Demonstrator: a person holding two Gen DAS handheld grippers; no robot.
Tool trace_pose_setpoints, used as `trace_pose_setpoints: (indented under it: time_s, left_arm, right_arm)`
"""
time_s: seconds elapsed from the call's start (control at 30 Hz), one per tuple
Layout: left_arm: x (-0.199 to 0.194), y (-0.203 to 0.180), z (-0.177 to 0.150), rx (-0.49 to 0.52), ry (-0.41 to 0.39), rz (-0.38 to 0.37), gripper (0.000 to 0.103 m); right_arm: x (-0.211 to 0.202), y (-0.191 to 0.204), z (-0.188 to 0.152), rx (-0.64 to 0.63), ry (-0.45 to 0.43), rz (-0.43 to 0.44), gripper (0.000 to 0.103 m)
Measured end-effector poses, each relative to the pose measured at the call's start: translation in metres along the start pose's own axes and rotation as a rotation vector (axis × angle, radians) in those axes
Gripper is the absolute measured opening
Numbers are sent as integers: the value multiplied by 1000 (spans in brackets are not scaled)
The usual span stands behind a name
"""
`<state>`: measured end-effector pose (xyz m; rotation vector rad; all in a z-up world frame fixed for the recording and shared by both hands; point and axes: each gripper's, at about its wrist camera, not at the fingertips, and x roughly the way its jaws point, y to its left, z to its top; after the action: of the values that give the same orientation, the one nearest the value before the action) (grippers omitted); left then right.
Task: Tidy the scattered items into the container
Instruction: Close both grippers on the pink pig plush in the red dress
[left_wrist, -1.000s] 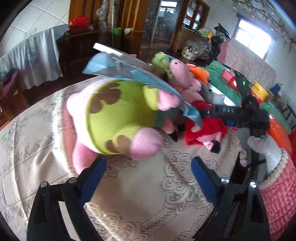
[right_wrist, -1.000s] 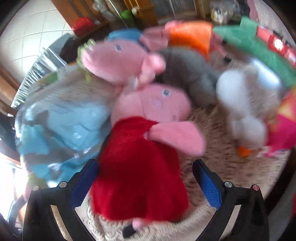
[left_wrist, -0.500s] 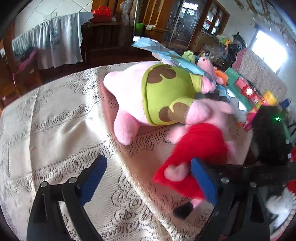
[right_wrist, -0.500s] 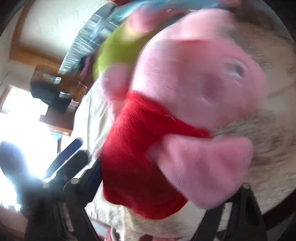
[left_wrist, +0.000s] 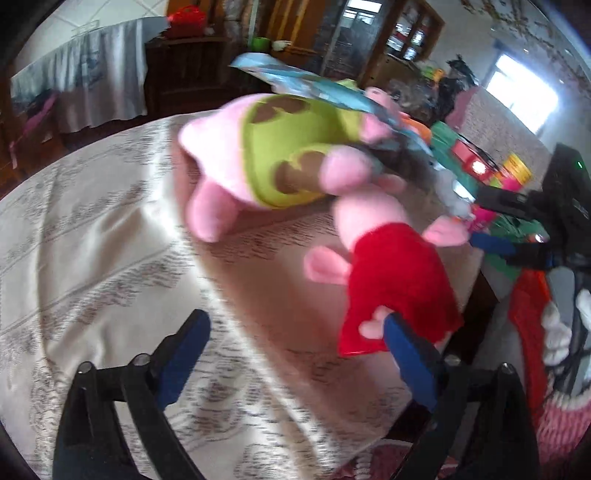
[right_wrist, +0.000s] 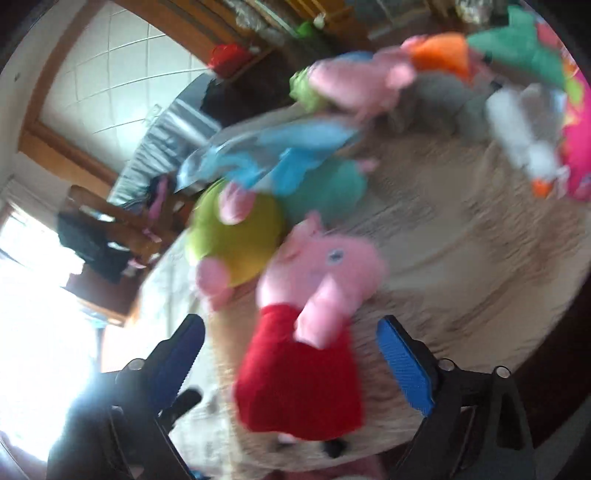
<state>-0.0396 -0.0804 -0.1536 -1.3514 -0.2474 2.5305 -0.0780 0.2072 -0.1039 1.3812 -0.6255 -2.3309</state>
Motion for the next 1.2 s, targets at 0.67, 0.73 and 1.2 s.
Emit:
trace_pose_setpoints:
  time_s: [0.67, 0.73, 1.2]
  left_arm:
    - [24, 7, 18, -5, 23, 274, 50]
    - [20, 19, 19, -43, 17, 272, 50]
    - [-28, 31, 5, -118, -68, 232, 103]
  right_arm:
    - [78, -19, -24, -1, 230, 52, 72]
    - [97, -10, -34, 6, 267, 91, 72]
    - [97, 30, -50, -85, 225, 194, 73]
